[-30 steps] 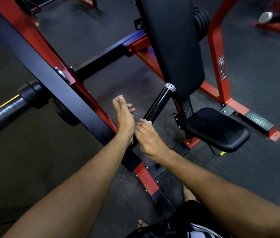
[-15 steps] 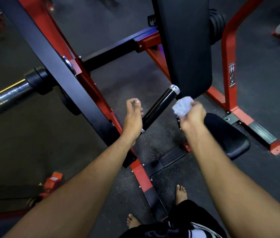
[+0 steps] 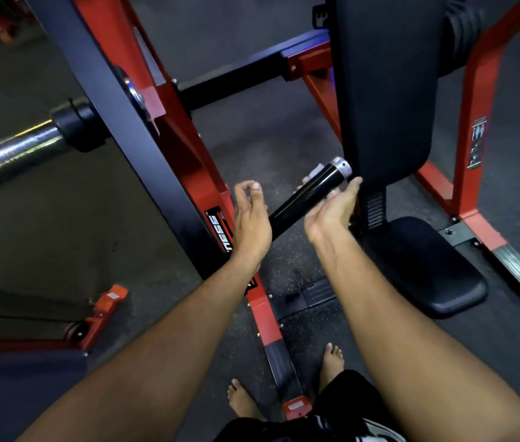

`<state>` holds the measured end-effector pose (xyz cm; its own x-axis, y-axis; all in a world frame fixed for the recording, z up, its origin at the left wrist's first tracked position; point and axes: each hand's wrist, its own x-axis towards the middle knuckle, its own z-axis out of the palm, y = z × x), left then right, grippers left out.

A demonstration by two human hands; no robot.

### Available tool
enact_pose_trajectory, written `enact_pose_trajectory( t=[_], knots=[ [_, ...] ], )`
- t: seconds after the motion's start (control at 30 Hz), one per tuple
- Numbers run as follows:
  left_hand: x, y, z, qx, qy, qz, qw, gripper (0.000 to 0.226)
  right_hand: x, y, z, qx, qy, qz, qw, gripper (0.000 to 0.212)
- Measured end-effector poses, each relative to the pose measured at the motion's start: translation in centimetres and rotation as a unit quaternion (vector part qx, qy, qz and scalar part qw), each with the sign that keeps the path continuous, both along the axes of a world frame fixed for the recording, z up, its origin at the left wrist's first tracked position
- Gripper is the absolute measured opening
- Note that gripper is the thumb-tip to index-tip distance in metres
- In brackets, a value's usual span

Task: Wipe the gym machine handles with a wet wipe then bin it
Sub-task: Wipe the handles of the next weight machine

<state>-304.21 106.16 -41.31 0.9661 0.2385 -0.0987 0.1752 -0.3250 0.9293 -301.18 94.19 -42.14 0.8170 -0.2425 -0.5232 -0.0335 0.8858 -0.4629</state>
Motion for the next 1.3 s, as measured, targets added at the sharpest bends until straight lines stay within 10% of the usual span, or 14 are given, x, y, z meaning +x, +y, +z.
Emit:
enact_pose_trajectory(
  t=[0.27,0.53,1.03,1.3],
  knots=[
    [0.0,0.1,0.2,-0.021,-0.006,0.034,0.999,0.034,-4.5,4.5,-1.3,-0.012,0.056,0.124,0.991,0.081],
    [-2.5,0.6,0.5,-0.001,0.006,0.026,1.000,0.033,-7.2,6.2,-0.9,0.007,0.065,0.142,0.988,0.031],
    [-11.0,3.1,3.3,-0.022,0.010,-0.108,0.994,0.023,-15.1,3.7,3.8,-0.295,-0.042,0.228,0.927,0.022],
    [-18.5,14.7,8.3,-0.148,-0.061,-0.105,0.982,0.014,-21.0,14.1,10.4,-0.508,-0.143,0.221,0.820,0.013]
  ],
)
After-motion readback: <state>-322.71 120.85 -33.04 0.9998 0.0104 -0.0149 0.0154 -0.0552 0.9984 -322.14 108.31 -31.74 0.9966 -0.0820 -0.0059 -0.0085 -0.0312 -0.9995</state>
